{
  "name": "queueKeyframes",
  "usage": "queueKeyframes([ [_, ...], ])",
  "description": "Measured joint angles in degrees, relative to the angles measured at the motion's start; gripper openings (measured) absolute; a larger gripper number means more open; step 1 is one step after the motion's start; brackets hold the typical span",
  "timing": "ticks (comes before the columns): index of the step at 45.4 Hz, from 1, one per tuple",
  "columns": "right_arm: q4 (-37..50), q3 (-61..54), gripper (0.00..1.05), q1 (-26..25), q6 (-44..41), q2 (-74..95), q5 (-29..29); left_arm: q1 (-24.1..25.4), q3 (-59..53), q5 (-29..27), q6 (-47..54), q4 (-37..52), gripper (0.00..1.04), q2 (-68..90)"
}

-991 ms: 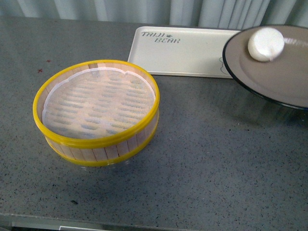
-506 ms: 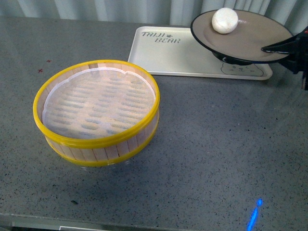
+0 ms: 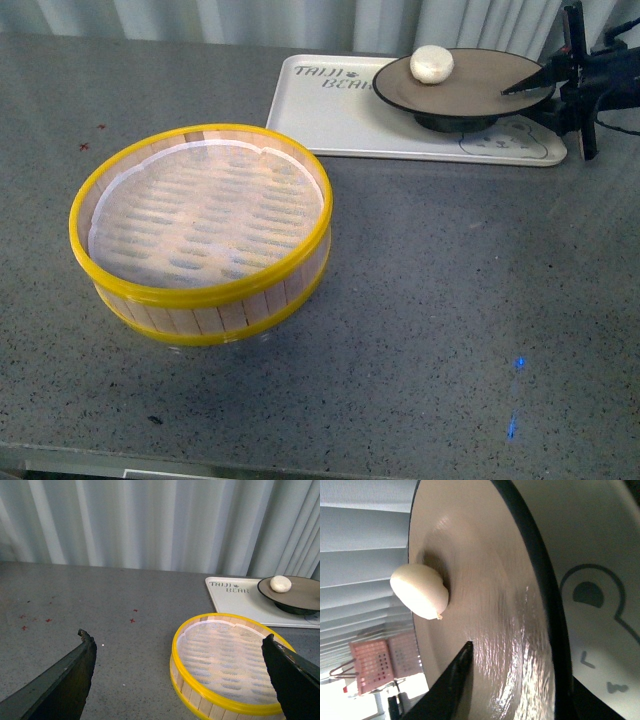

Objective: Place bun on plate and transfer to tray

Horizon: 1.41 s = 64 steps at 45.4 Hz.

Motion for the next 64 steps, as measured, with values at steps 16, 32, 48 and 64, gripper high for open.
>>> queueKeyframes([
  [16, 2.8, -16.1, 0.89, -0.2, -16.9, -14.4, 15.0, 0.0, 0.0, 0.0, 0.0, 0.0, 0.98, 0.0],
  [32, 23.6, -46.8, 0.96, 0.3, -48.7, -37.9, 44.0, 0.0, 0.0, 0.0, 0.0, 0.0, 0.98, 0.0],
  [48, 64.0, -79.8, 0.54, 1.5, -52.3, -56.8, 33.8, 0.0, 0.0, 0.0, 0.0, 0.0, 0.98, 0.0],
  [64, 68.2, -96.0, 0.02, 3.9, -52.3, -68.1, 36.3, 0.0, 0.0, 0.0, 0.0, 0.0, 0.98, 0.0],
])
